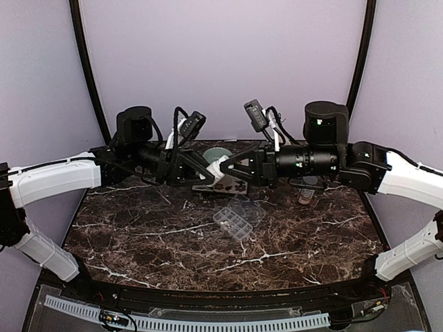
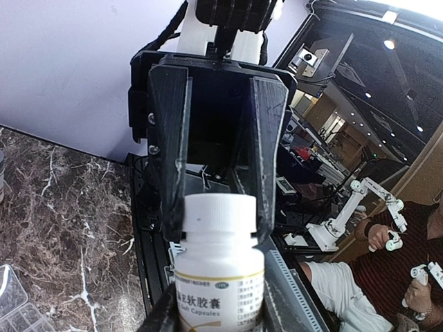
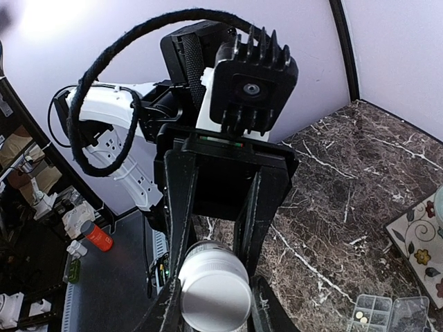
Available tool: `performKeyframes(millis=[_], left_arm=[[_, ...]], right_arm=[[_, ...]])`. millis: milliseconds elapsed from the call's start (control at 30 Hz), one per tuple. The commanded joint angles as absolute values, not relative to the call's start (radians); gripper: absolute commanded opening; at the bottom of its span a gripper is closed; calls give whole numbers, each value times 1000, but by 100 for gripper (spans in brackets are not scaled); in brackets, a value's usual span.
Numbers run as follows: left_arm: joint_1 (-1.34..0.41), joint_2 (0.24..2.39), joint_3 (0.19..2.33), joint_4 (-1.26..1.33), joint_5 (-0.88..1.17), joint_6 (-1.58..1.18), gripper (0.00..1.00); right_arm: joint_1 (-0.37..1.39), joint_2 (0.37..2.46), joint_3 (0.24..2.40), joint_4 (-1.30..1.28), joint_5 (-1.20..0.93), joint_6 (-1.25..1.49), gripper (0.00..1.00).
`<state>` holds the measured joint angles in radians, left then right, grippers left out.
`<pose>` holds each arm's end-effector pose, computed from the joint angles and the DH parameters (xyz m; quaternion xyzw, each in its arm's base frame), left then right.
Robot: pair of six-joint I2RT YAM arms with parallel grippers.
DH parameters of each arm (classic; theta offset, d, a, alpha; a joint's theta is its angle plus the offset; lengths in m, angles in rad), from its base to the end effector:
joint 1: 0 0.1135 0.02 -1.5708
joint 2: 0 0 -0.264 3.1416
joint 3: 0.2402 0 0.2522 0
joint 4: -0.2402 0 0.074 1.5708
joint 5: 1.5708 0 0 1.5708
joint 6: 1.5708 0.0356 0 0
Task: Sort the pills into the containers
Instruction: Screw the lid of the pill bottle onto the pill bottle.
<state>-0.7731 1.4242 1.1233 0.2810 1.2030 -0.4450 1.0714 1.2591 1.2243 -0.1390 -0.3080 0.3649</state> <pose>0.2058 -0.2472 0.3576 0.4870 0.5162 -0.6616 0.2422 0.1305 0.2617 0.3976 -0.3543 0.6759 0.5066 0.4012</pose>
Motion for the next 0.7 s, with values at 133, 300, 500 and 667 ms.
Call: performKeyframes(millis=[133,300,500,667], left_arm=[[-787,1376,1187,151,1121,-288,0],[-812,1347,1211,58,1015,-189,0],[-883,1321,1250,-53,823,-58,0],[-955,1311,1272,-108,636,36,0]], right_arm=[[1065,1311,1283,-179,-277,407,5],[1065,1334,1304,-205,-262,434,4],[1065,1373,1337,-253,-225,465,3],[1061,1399,1352,-263,-217,499,2]])
